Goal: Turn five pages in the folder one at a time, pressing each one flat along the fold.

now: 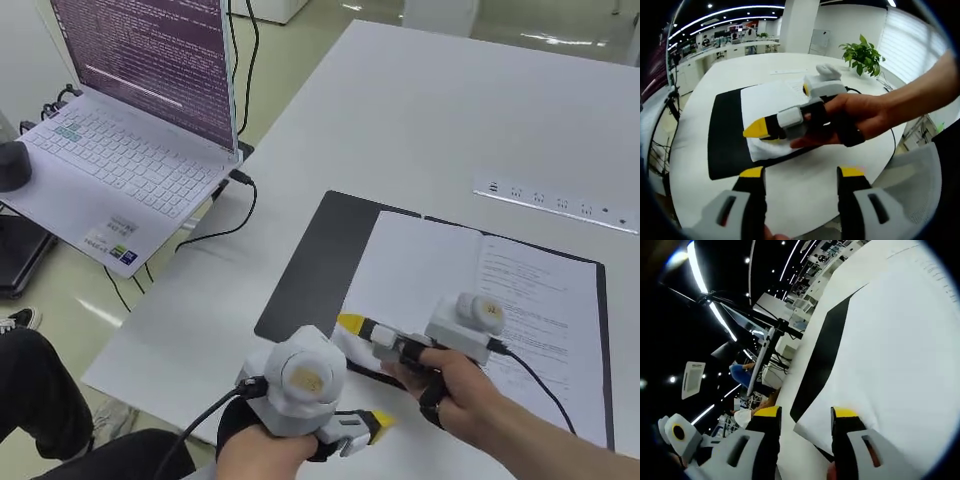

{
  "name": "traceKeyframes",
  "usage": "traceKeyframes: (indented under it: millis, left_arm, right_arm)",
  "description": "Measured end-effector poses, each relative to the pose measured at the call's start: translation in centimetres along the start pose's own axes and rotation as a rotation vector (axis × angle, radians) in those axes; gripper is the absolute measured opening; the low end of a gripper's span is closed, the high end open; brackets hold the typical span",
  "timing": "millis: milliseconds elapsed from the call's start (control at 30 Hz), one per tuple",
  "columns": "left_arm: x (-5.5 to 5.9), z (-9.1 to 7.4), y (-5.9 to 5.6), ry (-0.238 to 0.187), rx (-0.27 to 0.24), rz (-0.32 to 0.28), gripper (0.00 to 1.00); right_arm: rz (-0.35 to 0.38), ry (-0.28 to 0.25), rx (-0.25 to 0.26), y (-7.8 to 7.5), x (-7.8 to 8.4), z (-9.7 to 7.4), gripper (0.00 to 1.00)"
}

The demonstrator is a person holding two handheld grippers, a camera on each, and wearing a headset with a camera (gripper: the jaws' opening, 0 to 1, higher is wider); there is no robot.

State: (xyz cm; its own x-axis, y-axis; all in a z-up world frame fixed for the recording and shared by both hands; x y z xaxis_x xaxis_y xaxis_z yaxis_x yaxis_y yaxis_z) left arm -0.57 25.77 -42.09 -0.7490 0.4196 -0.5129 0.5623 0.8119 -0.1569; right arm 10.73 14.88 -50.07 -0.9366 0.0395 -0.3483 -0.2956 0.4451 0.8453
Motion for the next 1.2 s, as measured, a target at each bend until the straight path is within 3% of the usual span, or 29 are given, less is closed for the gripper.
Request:
traceKeyframes:
  millis: [167,400,667,800,867,1200]
  left_arm:
    - [-0.7,0.1,0.7,-0.025,0.025,-0.036,0.58]
    - [-1.6,0.4,2.1,-0.032,0.032,-0.023,0.54]
    - [-3.1,0.5,4.4,-0.068,0.037,-0.018,0.42]
    - [-4.0,1.5,5.0,-0.096,0.080,-0.001,0.32]
    - [-4.1,2.4,5.5,-0.076,0.093,0.003,0.29]
    - [-5.0,5.7,6.8,-0.089,0.087,-0.036,0.15]
  right_arm:
    - [-0.048,0.002,0.000,0.5,0.0,-1.2,0.46]
    - [-0.083,-0.035,0.019,0.5,-0.1,-4.4,0.41]
    - [-0.073,-0.127,0.081,-0.8,-0.7,-8.9,0.38]
    - [-0.067,-0.140,0.121,-1.7,-0.6,-10.3,0.37]
    - [-0.052,-0.155,0.128,-2.0,-0.6,-11.0,0.37]
    - [-0.008,-0.182,0.168,-3.4,-0.4,-12.8,0.32]
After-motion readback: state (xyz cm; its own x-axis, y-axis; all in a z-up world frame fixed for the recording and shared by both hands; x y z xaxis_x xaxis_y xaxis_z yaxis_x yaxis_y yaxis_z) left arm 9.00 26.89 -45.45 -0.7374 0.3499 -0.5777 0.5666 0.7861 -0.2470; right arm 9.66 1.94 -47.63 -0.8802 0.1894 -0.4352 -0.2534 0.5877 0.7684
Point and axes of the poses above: the centre of the closed fingertips' face, and the gripper's own axes: z roughly forward along the fingers, y roughly to its left, x roughly out of its underside, the point moved 10 cm from there along -z, roughly backward along the fingers, and after that the axes turned 12 degrees about y, right-handed, at the moved point
